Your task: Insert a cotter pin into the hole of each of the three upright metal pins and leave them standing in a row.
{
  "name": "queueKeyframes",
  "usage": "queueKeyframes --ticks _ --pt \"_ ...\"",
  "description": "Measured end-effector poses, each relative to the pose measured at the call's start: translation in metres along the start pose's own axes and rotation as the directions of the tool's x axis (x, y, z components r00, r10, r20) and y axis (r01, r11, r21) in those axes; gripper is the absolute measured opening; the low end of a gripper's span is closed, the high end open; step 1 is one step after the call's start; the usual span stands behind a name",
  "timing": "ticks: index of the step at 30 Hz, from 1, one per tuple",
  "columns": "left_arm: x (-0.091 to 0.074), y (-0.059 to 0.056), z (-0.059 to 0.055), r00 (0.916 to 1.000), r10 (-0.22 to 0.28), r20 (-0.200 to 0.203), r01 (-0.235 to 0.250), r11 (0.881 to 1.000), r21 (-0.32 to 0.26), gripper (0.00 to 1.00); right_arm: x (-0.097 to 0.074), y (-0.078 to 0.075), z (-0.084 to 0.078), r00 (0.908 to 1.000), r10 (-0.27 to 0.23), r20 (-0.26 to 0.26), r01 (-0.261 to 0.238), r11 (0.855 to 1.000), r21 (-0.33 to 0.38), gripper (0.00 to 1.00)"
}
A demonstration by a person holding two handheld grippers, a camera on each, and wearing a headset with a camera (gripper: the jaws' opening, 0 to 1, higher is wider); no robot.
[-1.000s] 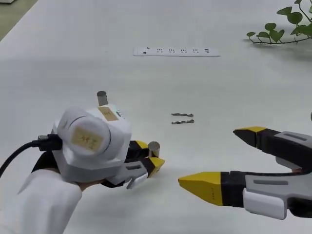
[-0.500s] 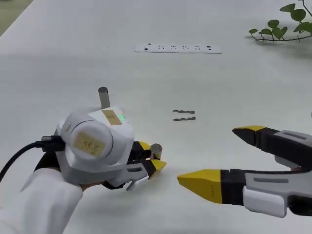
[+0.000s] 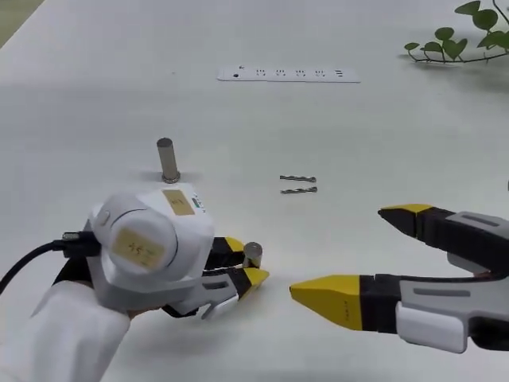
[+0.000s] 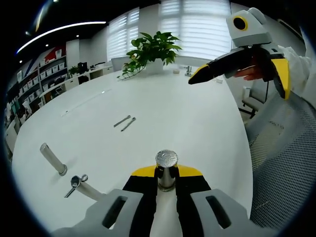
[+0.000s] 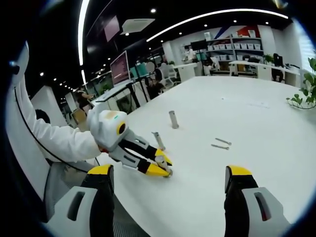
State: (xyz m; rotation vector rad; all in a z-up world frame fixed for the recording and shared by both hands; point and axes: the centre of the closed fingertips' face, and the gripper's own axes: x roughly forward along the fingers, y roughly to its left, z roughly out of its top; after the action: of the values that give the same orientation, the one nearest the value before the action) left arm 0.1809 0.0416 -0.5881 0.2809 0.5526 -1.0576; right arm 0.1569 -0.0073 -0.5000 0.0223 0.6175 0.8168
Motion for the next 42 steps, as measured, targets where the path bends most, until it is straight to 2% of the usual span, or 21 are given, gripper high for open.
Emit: queueKeyframes --ticks 3,5,11,14,15,17,21,23,25,27,29,30,32,34,36,40,42 --pt "-0.001 -0.001 -0.001 1.0000 0.004 0.005 -0.004 1.000 0.027 0.10 0.001 0.000 0.000 1.0000 0.004 -0.004 -0.005 1.000 0.000 0.91" --pt "-0.001 -0.001 -0.001 0.9999 0.001 0.013 -0.001 1.000 0.011 0.10 0.002 0.001 -0.001 1.0000 0.006 -0.005 -0.006 1.000 0.000 0.91" --pt "-0.002 -0.001 0.000 0.9995 0.008 0.029 -0.009 1.000 0.030 0.11 0.002 0.001 -0.001 0.9999 0.006 -0.008 -0.006 1.000 0.007 0.92" --pt "-0.005 -0.002 0.000 0.9996 0.000 0.027 -0.001 1.000 0.017 0.24 0.002 0.001 -0.002 0.9999 0.007 -0.011 -0.007 1.000 0.006 0.91" --pt "-0.007 -0.002 -0.001 0.9998 -0.001 0.020 0.001 1.000 0.012 0.26 0.002 0.001 -0.002 0.9999 0.007 -0.012 -0.007 1.000 0.004 0.91" --pt "-0.014 -0.003 -0.001 0.9995 -0.003 0.031 0.003 1.000 -0.014 0.28 0.002 0.001 -0.002 0.9999 0.009 -0.014 -0.009 1.000 0.004 0.91" --pt "-0.027 -0.012 -0.001 0.9978 -0.048 0.045 0.050 0.998 -0.040 0.43 0.001 0.001 -0.003 0.9996 0.017 -0.024 -0.017 1.000 -0.004 0.91" --pt "-0.035 -0.017 -0.003 0.9966 -0.064 0.051 0.068 0.994 -0.085 0.51 0.000 0.001 -0.004 0.9995 0.018 -0.027 -0.019 1.000 -0.007 0.91" --pt "-0.043 -0.018 -0.004 0.9962 -0.061 0.062 0.068 0.991 -0.114 0.60 -0.001 0.000 -0.004 0.9995 0.015 -0.028 -0.016 1.000 -0.006 0.91" --pt "-0.051 -0.020 -0.004 0.9951 -0.059 0.080 0.069 0.988 -0.135 0.65 -0.002 -0.003 -0.004 0.9996 0.010 -0.028 -0.010 1.000 -0.006 0.91" --pt "-0.059 -0.019 -0.004 0.9961 -0.030 0.083 0.042 0.988 -0.149 0.67 -0.003 -0.005 -0.005 0.9994 0.005 -0.033 -0.005 1.000 -0.009 0.91" --pt "-0.061 -0.017 -0.007 0.9976 -0.014 0.068 0.025 0.986 -0.162 0.72 -0.004 -0.006 -0.006 0.9994 0.003 -0.036 -0.003 1.000 -0.011 0.91" --pt "-0.067 -0.020 -0.007 0.9968 -0.021 0.077 0.033 0.988 -0.154 0.82 -0.005 -0.009 -0.007 0.9990 0.001 -0.044 -0.002 1.000 -0.009 0.90" --pt "-0.072 -0.021 -0.006 0.9961 -0.018 0.086 0.034 0.982 -0.186 0.91 -0.007 -0.013 -0.009 0.9984 0.002 -0.057 -0.003 1.000 -0.006 0.90" --pt "-0.076 -0.022 -0.007 0.9964 -0.014 0.083 0.030 0.981 -0.190 0.99 -0.009 -0.018 -0.009 0.9982 -0.003 -0.060 0.002 1.000 -0.019 0.89" --pt "-0.080 -0.028 -0.015 0.9971 -0.042 0.064 0.055 0.974 -0.219 0.99 -0.010 -0.026 -0.005 0.9973 -0.005 -0.074 0.002 0.999 -0.043 0.88" --pt "-0.081 -0.028 -0.018 0.9982 -0.040 0.044 0.048 0.976 -0.213 0.99 -0.011 -0.030 -0.001 0.9967 -0.001 -0.081 -0.008 0.994 -0.107 0.84"
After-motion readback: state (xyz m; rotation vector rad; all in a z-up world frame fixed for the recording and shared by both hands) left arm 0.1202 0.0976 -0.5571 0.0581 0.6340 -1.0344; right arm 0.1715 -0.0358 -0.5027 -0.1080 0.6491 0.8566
